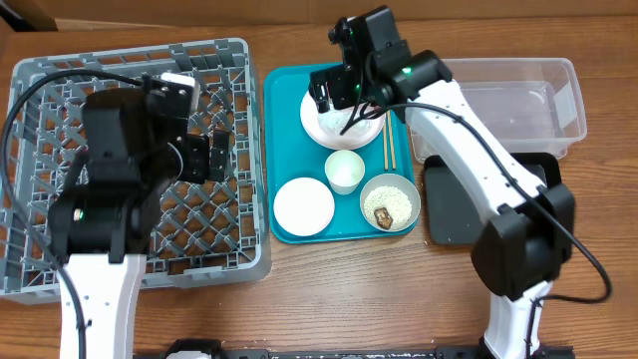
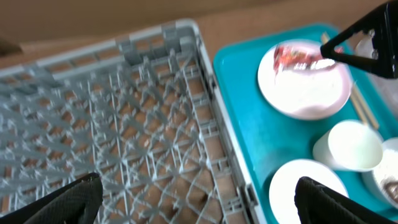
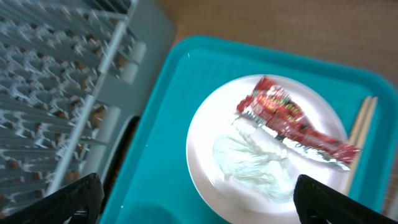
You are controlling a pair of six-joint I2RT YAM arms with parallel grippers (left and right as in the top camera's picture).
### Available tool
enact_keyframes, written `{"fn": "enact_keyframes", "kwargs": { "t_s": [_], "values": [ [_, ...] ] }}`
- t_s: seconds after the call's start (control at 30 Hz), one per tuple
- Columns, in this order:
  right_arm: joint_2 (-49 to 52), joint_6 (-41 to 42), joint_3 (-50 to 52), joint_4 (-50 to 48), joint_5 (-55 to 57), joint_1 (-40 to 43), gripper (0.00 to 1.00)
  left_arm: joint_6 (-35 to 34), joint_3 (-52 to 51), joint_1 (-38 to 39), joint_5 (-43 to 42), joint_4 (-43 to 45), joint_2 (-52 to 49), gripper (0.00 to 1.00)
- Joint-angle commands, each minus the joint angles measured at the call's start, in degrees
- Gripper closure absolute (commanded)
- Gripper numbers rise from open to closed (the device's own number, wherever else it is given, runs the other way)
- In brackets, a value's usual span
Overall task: Sort waste into correct bins and load items into the dishwasher
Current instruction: 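Grasp the white tissue on the plate with the right gripper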
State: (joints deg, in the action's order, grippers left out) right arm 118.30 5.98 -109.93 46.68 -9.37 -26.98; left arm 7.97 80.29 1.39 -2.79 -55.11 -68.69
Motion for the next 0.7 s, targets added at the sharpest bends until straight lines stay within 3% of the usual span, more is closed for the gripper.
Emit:
{"fn": "enact_keyframes", "kwargs": {
  "t_s": [0.0,0.27,0.57,0.6,0.67],
  "values": [
    [3.0,0.0,-1.7,-0.9,-2.3,0.2,0.05,1.4,1.3,-0.4,1.3,-1.2,-2.8,0.0],
    [11.7,6.8,-1.6,0.0,-2.1,0.0,0.24,1.0,1.3,-0.4,1.3,-1.5,-7.2,0.0],
    [16.9,9.5,-1.5,-1.8,0.8,0.0,0.23,1.0,1.3,-0.4,1.3,-0.5,-7.4,0.0],
    [17.2,9.5,-1.5,-2.1,0.8,0.0,0.25,1.0,1.3,-0.4,1.3,-0.5,-7.4,0.0],
    [17.7,9.6,-1.5,-2.5,0.8,0.0,0.4,1.0,1.3,-0.4,1.3,-0.5,-7.4,0.0]
  ]
}}
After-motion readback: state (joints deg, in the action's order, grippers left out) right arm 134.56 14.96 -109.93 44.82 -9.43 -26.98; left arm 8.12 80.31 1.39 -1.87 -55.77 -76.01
